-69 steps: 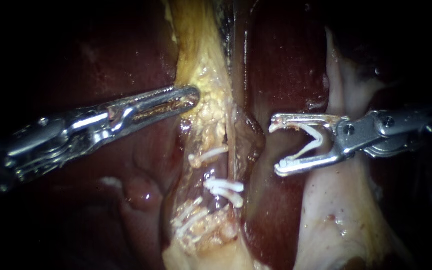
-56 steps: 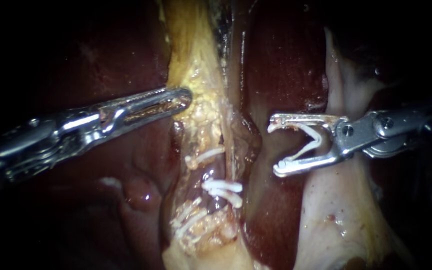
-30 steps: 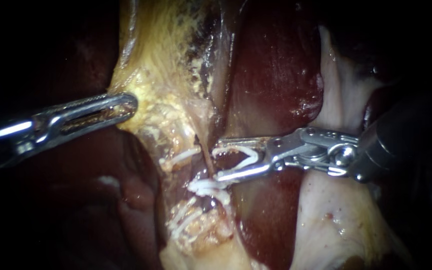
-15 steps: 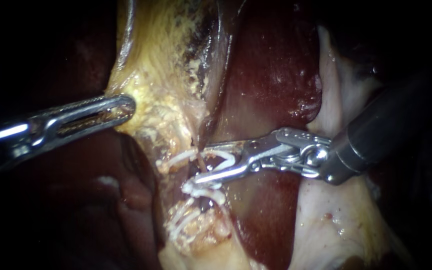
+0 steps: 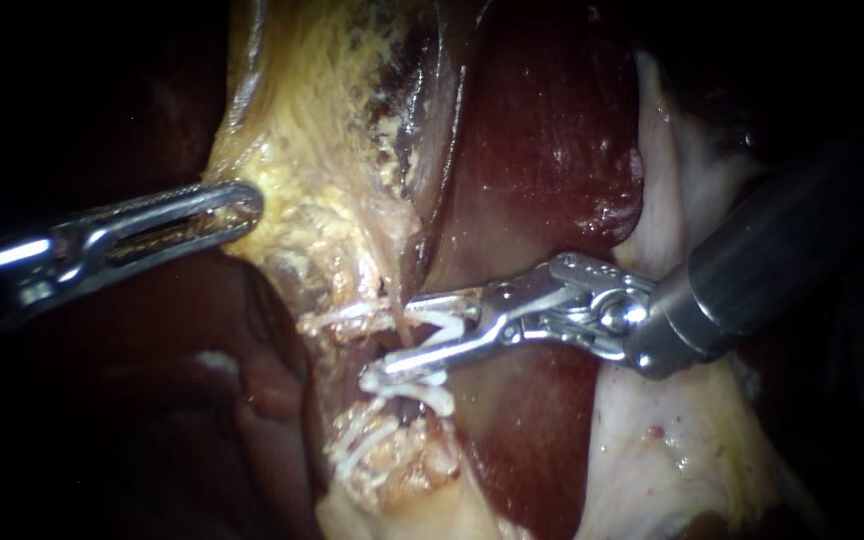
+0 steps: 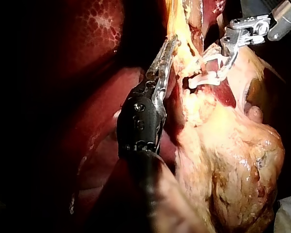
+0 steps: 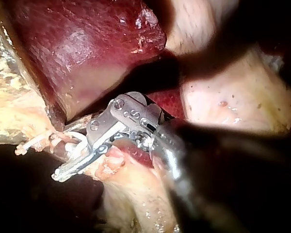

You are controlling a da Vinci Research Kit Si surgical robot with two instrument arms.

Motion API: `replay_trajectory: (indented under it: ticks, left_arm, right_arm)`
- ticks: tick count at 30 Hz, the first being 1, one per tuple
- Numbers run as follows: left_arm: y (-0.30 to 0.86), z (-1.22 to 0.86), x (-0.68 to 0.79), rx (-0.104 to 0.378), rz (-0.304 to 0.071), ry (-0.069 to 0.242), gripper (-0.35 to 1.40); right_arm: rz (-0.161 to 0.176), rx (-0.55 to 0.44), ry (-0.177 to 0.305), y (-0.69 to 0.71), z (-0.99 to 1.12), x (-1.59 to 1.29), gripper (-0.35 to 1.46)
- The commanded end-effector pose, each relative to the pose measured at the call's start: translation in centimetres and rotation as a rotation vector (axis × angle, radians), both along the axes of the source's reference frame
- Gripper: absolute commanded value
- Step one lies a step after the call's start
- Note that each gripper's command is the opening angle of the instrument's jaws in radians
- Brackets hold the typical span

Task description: Clipping third clip right tube

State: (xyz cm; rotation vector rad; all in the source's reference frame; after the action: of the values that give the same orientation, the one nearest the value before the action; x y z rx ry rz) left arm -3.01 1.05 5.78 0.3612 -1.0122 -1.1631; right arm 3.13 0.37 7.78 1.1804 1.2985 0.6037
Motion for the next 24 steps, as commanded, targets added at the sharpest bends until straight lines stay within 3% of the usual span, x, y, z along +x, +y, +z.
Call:
replay_trajectory:
  ticks: [1, 9, 18, 24]
  left_arm:
    - [0.0, 0.01, 0.0, 0.0, -0.002, 0.001, -0.35]
    - [0.0, 0.01, 0.0, 0.0, -0.003, 0.002, -0.35]
    - [0.0, 0.02, 0.0, 0.0, -0.003, 0.002, -0.35]
    - [0.0, 0.01, -0.01, -0.001, -0.004, 0.002, -0.35]
  right_arm:
    - [0.001, 0.006, 0.004, 0.0, -0.01, 0.01, 0.52]
    - [0.01, 0.024, 0.014, 0.02, -0.03, 0.04, 0.52]
    - [0.036, 0.046, 0.03, 0.23, -0.13, 0.04, 0.47]
    - [0.034, 0.052, 0.028, 0.25, -0.12, 0.01, 0.32]
